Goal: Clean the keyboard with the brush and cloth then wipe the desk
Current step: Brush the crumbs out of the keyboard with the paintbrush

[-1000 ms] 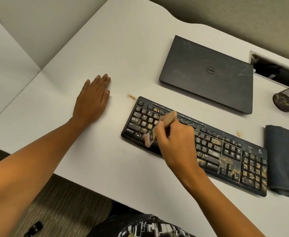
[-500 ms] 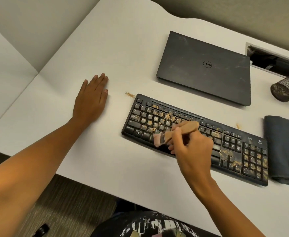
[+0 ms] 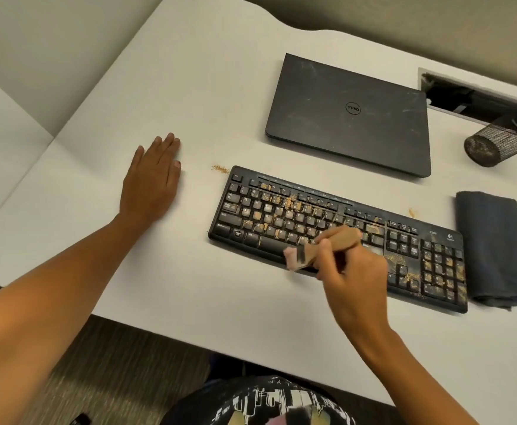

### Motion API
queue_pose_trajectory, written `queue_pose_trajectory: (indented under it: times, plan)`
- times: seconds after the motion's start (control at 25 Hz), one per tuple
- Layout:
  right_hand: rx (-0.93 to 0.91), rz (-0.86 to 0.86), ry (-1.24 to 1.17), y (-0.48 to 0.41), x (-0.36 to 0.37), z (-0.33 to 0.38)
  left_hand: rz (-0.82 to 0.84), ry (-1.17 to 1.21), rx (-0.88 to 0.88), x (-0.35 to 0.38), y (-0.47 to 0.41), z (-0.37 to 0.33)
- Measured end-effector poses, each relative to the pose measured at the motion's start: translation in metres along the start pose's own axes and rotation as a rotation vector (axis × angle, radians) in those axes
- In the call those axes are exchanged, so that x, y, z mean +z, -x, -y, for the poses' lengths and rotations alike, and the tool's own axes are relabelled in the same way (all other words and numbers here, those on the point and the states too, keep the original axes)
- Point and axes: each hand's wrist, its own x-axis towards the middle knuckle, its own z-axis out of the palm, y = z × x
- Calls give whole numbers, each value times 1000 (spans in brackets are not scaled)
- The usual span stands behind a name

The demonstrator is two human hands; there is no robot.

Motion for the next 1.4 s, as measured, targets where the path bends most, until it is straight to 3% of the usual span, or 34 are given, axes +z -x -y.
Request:
queue_pose_trajectory:
  times: [0.16,0.4,0.56,0.72,0.84,1.0,1.28,1.4]
  plan:
    - [15,-47,-118,-7,10,16,15,-5,-2,1,0,2]
    - [138,253,-70,-20,30,40,14,4,-1,0,0,1]
    - [96,123,-141,-16,27,40,10,2,1,1,-1,3]
    - [80,255,-43,-13,30,44,4,-3,12,1,-1,2]
    - [37,171,-89,-12,28,44,-5,-9,20,1,-1,1]
    - [37,278,6,-11,31,43,3,-11,16,2,-1,2]
    - [-43,6,109,-34,22,23,9,-18,17,2,-1,2]
    - [-144,37,128,-48,20,25,18,-17,16,2,-2,3]
